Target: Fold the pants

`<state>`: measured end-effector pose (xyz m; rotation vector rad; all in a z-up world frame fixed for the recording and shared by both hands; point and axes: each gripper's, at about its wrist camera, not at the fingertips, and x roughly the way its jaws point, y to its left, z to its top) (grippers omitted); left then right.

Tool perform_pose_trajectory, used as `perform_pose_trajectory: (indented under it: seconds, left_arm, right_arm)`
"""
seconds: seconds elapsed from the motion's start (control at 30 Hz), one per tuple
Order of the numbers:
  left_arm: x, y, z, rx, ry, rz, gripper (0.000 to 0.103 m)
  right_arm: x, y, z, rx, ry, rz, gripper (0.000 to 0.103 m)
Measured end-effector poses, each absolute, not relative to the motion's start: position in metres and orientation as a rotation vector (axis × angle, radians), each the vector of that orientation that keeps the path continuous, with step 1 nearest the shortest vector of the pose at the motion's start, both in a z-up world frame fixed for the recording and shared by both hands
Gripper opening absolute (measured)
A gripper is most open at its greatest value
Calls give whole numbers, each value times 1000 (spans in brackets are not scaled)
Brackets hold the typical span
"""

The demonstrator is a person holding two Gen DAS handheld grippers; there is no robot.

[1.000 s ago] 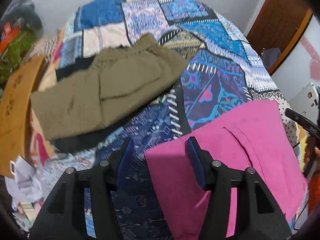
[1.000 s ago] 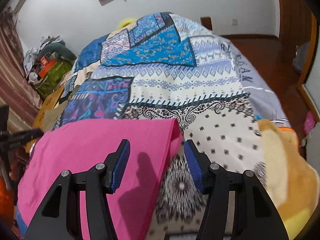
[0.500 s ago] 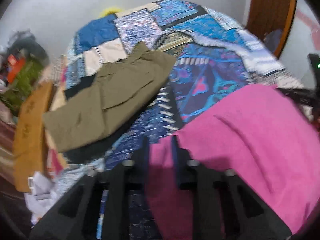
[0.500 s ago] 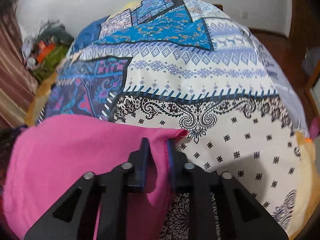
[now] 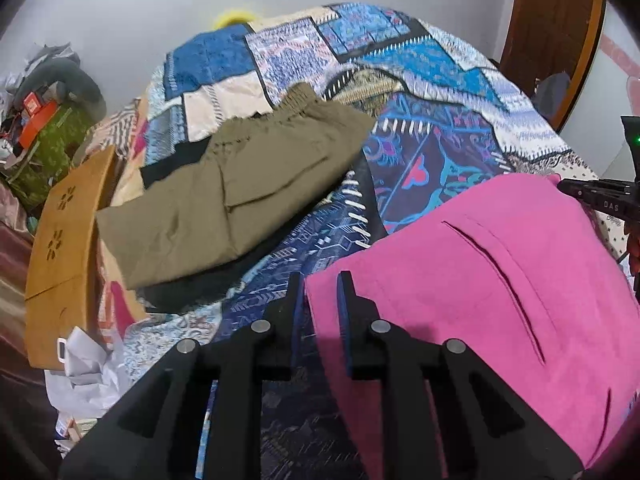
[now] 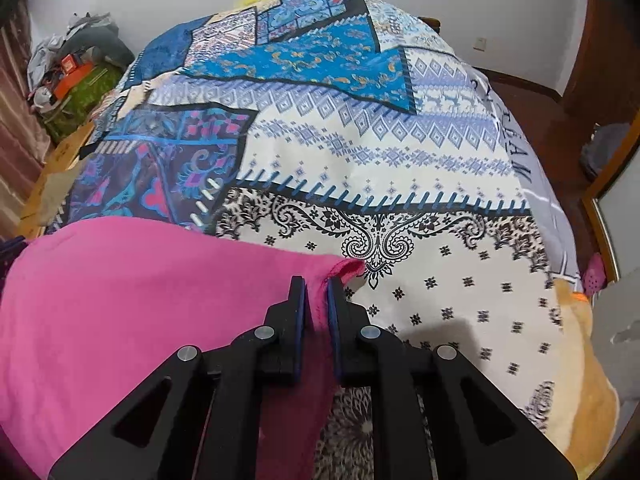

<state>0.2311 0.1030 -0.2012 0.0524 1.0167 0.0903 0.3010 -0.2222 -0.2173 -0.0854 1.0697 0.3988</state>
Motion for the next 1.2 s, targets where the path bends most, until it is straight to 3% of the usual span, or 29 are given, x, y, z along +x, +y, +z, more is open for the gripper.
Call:
perform_pose_trajectory:
  seconds: [0.1,0.13,0.17,0.3,0.43,0.6,0.8,1.0,1.2]
  left_arm:
    - [226,107,-184,53,977,85,30]
    - [226,107,-178,56,960,86,40]
    - [225,106,-172,60,937,86,47]
    - [225,99,-145,66,856,59,56]
    - [236,90,-132,26,832,6,74]
    - [250,76,-137,9,861,-28,78]
    - [262,62,-178,25,1012,-67,79]
    - [258,57,-210,26,1081,-101,87]
    - [249,59,-207,40,1080,-110,87]
  right_arm:
    - [295,-221,-198,-94,1043,407,11]
    - [292,-221,-188,-83,1025,418,11]
    - [290,-220,-183,-75,1013,424,15]
    - [275,-205,-148,-39,926,493,38]
    - [263,-173,-131,-65,892,601,38]
    - [253,-135,-133,-108,889,705,51]
    - [251,-105,-157,-178,959,760,52]
    - [242,-103,-191,-260,1052,788,71]
    - [231,-123,-193,-219,1071,787,71]
